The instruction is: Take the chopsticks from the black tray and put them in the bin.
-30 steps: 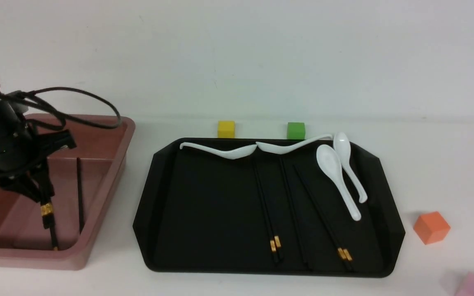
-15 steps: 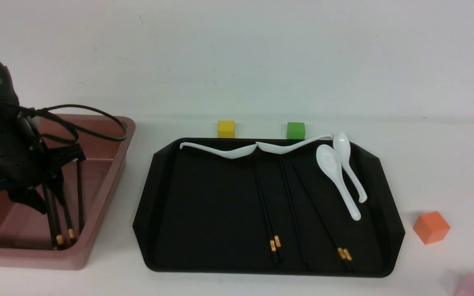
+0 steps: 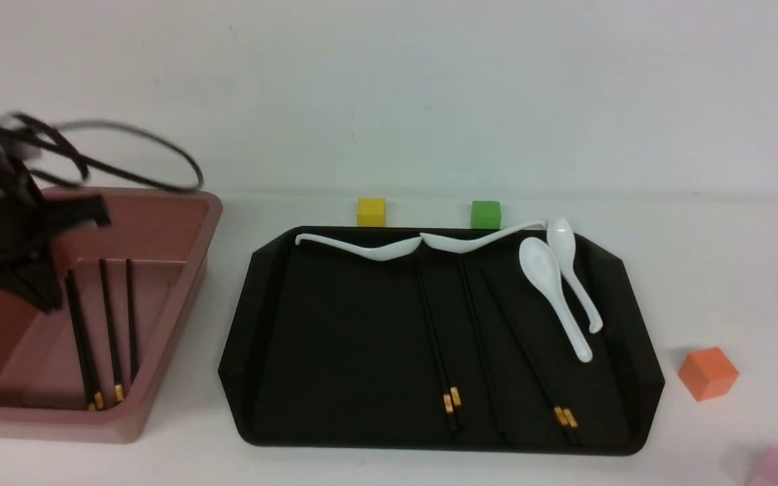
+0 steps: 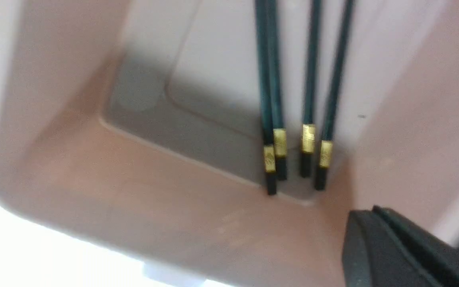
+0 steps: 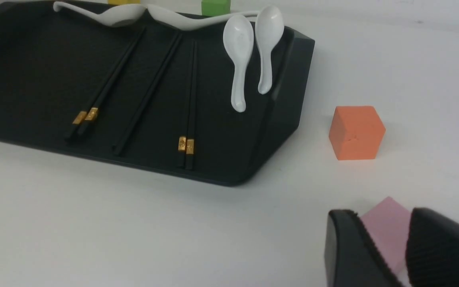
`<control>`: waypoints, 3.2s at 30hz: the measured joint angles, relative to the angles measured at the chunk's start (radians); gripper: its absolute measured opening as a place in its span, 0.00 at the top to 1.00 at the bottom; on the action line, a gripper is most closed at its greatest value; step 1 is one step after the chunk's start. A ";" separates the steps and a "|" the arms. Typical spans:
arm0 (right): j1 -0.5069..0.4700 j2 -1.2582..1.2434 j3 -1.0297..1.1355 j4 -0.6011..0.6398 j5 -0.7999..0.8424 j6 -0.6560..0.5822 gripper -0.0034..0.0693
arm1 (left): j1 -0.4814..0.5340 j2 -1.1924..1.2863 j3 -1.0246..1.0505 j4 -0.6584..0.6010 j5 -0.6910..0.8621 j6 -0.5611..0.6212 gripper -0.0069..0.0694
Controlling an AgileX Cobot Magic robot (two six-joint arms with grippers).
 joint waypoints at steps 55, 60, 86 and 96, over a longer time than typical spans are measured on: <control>0.000 0.000 0.000 0.000 0.000 0.000 0.62 | -0.047 -1.660 1.327 -0.230 -0.800 0.218 0.92; 0.000 0.000 0.000 0.000 0.000 0.000 0.62 | -0.140 -1.692 1.420 -0.107 -0.870 0.131 0.92; 0.000 0.000 0.000 0.000 0.000 0.000 0.62 | -0.225 -1.698 1.498 -0.047 -0.835 0.117 0.89; 0.000 0.000 0.000 0.000 0.000 0.000 0.62 | -0.225 -1.698 1.498 -0.046 -0.834 0.117 0.88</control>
